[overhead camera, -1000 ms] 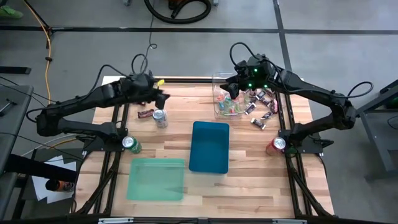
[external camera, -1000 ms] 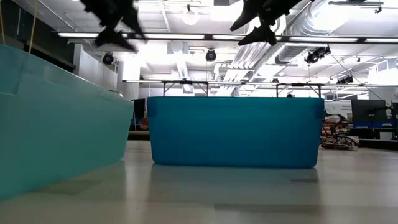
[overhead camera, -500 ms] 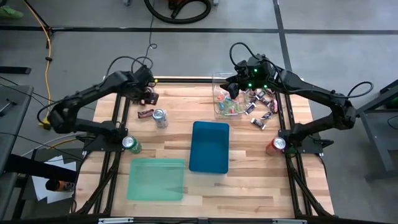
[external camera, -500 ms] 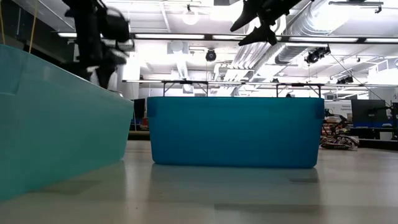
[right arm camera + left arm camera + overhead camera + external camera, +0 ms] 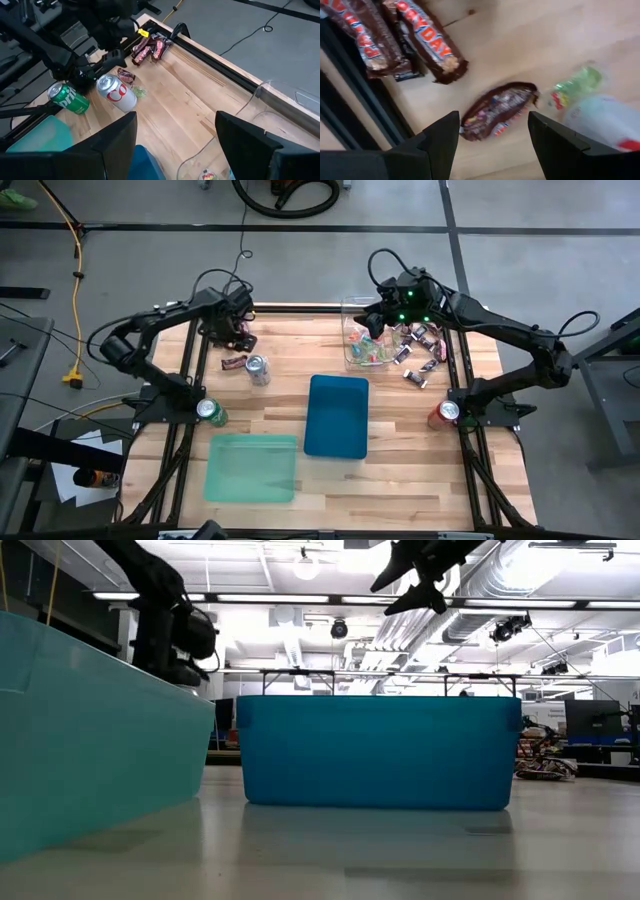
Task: Sort candy
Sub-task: Put the green gummy into the transparent bin
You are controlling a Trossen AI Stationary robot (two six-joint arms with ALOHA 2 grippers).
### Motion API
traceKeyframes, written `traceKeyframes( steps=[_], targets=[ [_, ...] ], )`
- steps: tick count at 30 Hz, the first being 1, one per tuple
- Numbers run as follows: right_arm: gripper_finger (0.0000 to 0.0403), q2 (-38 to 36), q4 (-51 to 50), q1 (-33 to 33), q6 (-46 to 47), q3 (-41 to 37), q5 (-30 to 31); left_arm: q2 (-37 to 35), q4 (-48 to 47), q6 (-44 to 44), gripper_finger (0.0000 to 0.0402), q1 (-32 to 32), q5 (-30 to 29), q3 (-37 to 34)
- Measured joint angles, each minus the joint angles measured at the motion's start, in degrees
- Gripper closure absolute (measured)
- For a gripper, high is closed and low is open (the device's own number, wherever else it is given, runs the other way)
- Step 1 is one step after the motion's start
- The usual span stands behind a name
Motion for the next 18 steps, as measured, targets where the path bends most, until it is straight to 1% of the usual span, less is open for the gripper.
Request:
traceKeyframes(
  steps=[2, 5, 7, 10, 14, 18],
  targets=[
    [0.0139, 0.0, -0.6, 0.0, 0.0, 0.0, 0.0, 0.4, 0.3, -0.9, 0.0177, 0.8, -2.1, 0.0],
    [0.0139, 0.0, -1.0, 0.0, 0.0, 0.0, 0.0, 0.7, 0.2, -2.4, 0.0177, 1.6, -7.9, 0.0],
    [0.0139, 0.0, -1.0, 0.0, 0.0, 0.0, 0.0, 0.6, -0.2, -2.4, 0.0177, 1.5, -10.6, 0.0],
    [0.0139, 0.0, -1.0, 0.0, -0.1, 0.0, 0.0, 0.6, -0.9, -2.3, 0.0177, 0.3, -14.0, -0.3],
    [0.0139, 0.0, -1.0, 0.0, -0.2, 0.0, 0.0, 0.6, -0.6, -3.4, 0.0177, -1.7, -19.4, -2.4],
    [0.0139, 0.0, -1.1, 0.0, -0.2, 0.0, 0.0, 0.6, 0.4, -5.2, 0.0177, -3.3, -20.6, -6.0]
  ],
)
